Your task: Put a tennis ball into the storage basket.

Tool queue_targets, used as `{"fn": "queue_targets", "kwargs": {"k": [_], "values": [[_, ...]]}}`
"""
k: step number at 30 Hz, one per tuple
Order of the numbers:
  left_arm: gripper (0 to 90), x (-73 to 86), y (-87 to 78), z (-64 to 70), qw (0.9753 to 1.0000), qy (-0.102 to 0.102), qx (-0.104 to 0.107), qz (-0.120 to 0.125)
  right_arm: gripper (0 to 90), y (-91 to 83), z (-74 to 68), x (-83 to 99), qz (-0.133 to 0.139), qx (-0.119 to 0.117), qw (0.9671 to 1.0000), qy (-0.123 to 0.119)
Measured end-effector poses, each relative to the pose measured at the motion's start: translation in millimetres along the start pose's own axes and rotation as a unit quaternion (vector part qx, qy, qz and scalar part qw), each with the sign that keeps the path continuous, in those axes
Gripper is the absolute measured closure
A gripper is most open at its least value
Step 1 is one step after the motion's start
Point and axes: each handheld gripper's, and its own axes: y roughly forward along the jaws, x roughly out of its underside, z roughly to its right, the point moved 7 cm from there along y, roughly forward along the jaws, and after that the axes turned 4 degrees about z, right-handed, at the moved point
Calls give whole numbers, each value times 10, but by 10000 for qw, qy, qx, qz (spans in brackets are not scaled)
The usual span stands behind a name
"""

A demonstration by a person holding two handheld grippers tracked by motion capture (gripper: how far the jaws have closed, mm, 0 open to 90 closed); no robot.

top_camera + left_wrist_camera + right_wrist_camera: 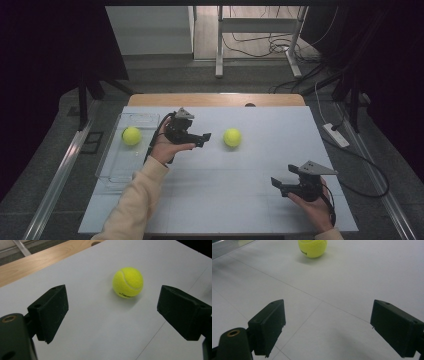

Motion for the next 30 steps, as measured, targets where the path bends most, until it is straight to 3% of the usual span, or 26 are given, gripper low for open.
{"fn": "queue_targets", "kwargs": {"k": [10, 30], "values": [[109, -52, 154, 113, 9998, 34, 171, -87, 131, 14, 16, -4, -4, 13, 10000, 5], [106, -102, 422, 187, 9995, -8, 251, -199, 131, 12, 7, -15, 0, 23, 10000, 2]]}}
